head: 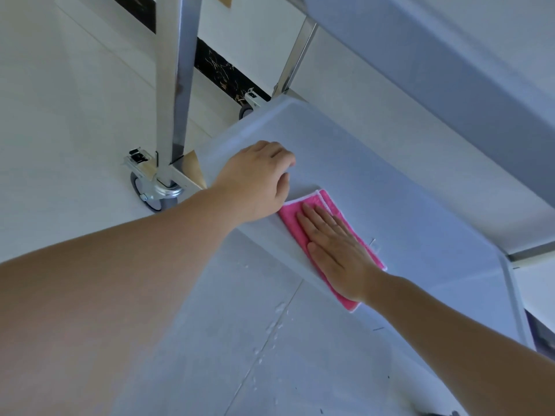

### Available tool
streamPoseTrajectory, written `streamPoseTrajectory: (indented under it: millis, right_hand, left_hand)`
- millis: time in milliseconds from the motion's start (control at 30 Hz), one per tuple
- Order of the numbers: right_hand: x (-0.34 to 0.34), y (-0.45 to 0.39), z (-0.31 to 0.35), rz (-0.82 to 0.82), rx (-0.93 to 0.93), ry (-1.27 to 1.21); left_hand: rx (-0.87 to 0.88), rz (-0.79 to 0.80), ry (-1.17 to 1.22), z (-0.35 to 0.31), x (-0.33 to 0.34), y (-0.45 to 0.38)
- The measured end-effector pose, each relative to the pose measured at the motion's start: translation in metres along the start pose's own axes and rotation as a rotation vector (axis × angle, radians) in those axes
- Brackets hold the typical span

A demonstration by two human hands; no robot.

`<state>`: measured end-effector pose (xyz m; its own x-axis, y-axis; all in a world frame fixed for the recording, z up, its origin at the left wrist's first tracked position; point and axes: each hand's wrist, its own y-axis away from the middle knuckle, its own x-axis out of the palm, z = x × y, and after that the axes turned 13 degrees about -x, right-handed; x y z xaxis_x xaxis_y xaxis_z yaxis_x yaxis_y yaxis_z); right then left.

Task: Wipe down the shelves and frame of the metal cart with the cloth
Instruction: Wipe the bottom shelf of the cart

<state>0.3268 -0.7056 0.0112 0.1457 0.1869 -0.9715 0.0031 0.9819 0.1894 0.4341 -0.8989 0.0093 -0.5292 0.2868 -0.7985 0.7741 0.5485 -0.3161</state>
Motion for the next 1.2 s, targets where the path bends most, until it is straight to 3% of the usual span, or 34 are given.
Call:
streamPoseTrajectory:
  millis: [167,433,733,967,1200]
  right_hand:
    - [0.002,0.004,-0.001,-0.017,0.008,-0.005]
    - [-0.001,0.001,0.012,0.018,0.039,0.051]
    - [-0.015,-0.051,-0.019,-0.012,-0.187,0.022]
    - [-0.022,-0.086,-0.088,-0.121,0.007,0.033]
    - [-0.038,-0.121,-0.157,-0.117,0.290,0.040]
  left_hand:
    - [0.097,0.035,-0.182,0.027,-0.021,0.022]
    - [0.000,0.065,-0.213,0.051,-0.028,0.039]
    - [0.003,0.089,-0.272,0.059,-0.013,0.042]
    - [0.023,0.044,-0.230,0.060,-0.011,0.043]
    - [0.017,0.004,-0.210,0.063,-0.005,0.044]
